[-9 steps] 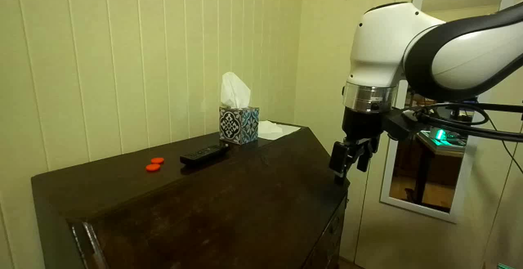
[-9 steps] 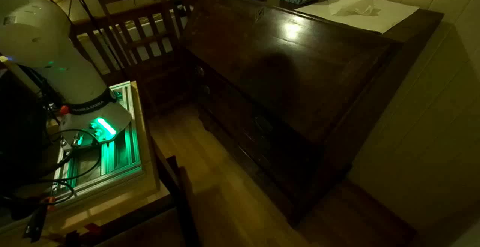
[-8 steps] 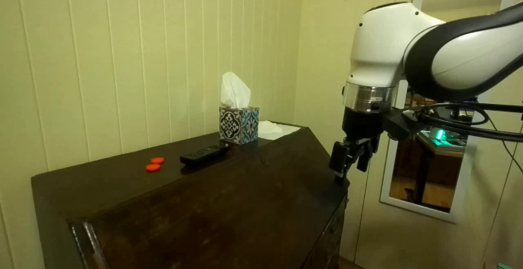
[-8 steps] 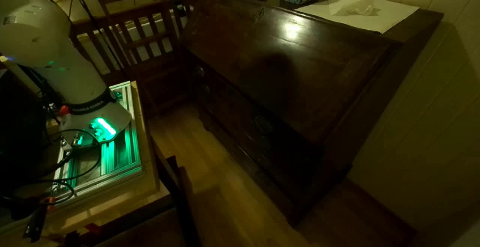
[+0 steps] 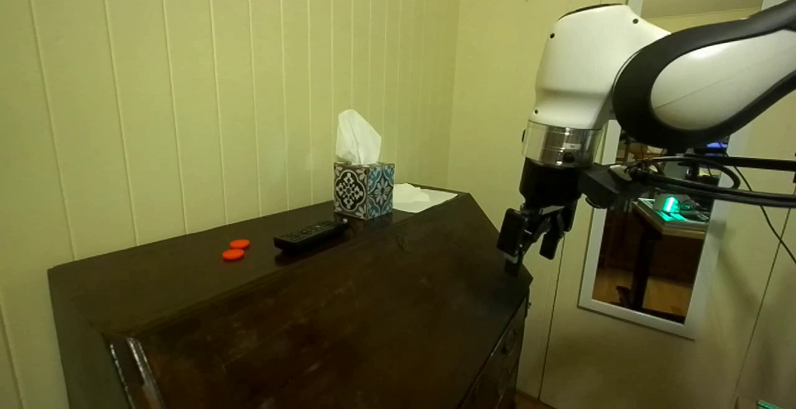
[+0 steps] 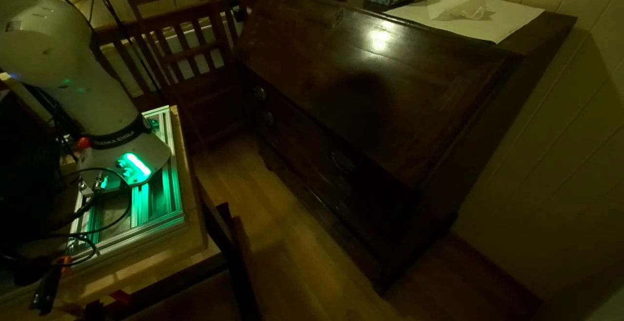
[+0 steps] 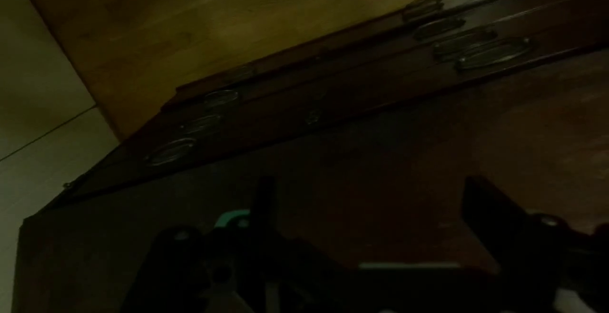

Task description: Open the topmost drawer on the right fully

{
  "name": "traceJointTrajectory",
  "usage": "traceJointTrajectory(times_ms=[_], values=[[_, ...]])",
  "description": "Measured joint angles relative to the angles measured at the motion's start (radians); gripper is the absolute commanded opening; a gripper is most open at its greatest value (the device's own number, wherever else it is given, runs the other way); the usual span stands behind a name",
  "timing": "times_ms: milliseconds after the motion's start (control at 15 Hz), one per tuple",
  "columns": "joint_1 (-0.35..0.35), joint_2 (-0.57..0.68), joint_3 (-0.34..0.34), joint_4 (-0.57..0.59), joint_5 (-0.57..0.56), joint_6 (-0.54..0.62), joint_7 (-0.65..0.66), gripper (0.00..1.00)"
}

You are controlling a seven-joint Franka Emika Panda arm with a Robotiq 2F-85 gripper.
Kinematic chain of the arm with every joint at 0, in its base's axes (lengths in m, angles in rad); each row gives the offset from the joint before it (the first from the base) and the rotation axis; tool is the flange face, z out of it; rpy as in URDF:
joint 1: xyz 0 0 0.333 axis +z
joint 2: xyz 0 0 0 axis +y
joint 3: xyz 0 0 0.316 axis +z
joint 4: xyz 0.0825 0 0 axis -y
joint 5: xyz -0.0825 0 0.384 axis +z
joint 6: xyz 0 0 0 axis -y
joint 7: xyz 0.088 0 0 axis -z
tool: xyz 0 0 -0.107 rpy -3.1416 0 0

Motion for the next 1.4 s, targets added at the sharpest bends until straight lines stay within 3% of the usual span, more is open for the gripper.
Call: traceJointTrajectory(times_ms=[333, 533, 933, 1267, 1400], values=[[0.002, -0.005, -0.197, -0.116, 0.127, 0.234, -0.1, 1.0], [-0.017, 0.032, -0.333, -0.113, 0.21, 0.339, -0.186, 1.0], [-0.045, 0.177, -0.612, -0.113, 0.382, 0.409, -0.434, 1.0], [-0.045, 0.353, -0.774, -0.114, 0.624, 0.511, -0.673, 1.0], [-0.047, 0.386, -0.788, -0.109, 0.635, 0.517, -0.7, 1.0]])
